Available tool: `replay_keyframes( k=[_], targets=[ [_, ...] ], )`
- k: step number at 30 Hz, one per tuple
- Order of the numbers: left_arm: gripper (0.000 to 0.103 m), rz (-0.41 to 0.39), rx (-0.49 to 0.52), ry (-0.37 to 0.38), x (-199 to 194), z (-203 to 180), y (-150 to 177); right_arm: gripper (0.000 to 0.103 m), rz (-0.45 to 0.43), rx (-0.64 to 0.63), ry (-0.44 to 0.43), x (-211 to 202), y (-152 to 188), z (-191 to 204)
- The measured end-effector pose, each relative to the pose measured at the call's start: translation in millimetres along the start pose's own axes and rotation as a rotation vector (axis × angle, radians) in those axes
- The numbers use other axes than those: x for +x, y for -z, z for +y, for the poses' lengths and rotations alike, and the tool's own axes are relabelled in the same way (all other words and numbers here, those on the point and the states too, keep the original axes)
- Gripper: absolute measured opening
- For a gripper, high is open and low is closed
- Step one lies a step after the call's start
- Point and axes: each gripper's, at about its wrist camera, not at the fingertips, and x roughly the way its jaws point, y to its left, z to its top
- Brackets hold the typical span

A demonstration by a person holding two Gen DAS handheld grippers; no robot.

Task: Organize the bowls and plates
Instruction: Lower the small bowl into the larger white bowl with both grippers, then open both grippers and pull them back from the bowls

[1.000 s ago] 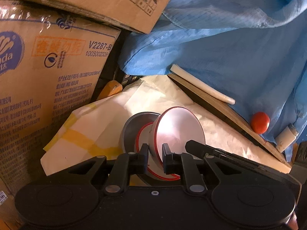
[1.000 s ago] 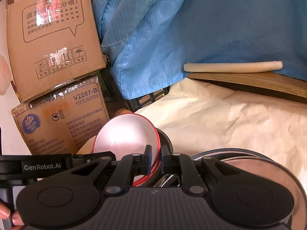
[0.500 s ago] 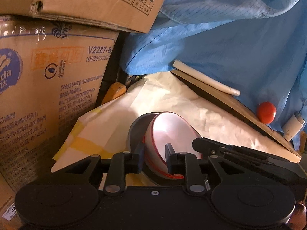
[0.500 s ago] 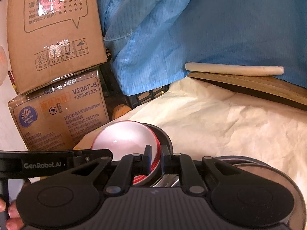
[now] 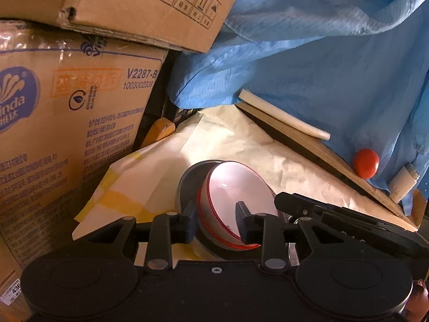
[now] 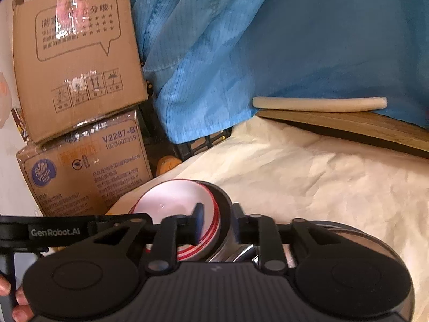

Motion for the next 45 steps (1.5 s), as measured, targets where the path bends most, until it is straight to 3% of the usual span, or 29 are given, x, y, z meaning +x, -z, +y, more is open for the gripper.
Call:
replay_keyframes(
  k=[2,4,7,8,10,15,19,25,29,34,36,45],
  targets=[
    [0.041,-0.012,-0.005,0.003,-4.0,-0.3,0.0,0.037,-0.009,0.005,-0.001,-3.8,-0.6,-2.2],
    [0.047,-0.021,-0.005,0.006,-8.4,-1.7,0.3,0.053,-0.020,0.015,-0.004,-7.8,-1.6,-5.6],
    [0.077,-0.046,-0.019,-0.020,-16.9,-2.2,1.8,0.078,-0.032,0.037,-0.019,-13.9,-4.1,-11.8],
    [0.082,-0.056,-0.028,-0.028,-20.5,-0.8,2.3,0.082,-0.034,0.043,-0.024,-16.0,-5.2,-14.2],
    [0.082,-0.057,-0.037,-0.041,-24.8,1.9,3.2,0.090,-0.038,0.052,-0.035,-19.6,-8.4,-19.4],
    [0.095,-0.030,-0.076,-0.074,-27.6,9.5,6.5,0.103,-0.013,0.095,-0.074,-21.7,-20.2,-37.9],
    [0.100,-0.003,-0.120,-0.102,-27.7,15.9,8.3,0.103,0.046,0.075,-0.076,-13.3,-36.9,-50.6],
    [0.101,0.051,-0.243,-0.140,-28.9,28.9,7.7,0.103,0.224,-0.049,0.044,19.9,-79.9,-68.4],
    [0.101,0.095,-0.336,-0.185,-25.1,39.2,4.8,0.103,0.259,-0.140,0.031,36.2,-94.4,-65.9],
    [0.101,0.154,-0.377,-0.250,-13.1,38.5,2.2,0.103,0.261,-0.108,-0.086,46.8,-89.2,-75.1],
    [0.101,0.179,-0.382,-0.262,-8.7,36.1,1.6,0.103,0.330,-0.109,-0.076,56.3,-89.3,-76.9],
    [0.101,0.200,-0.375,-0.337,1.8,26.3,-7.4,0.103,0.383,-0.204,-0.058,58.0,-79.4,-72.7]
  ],
)
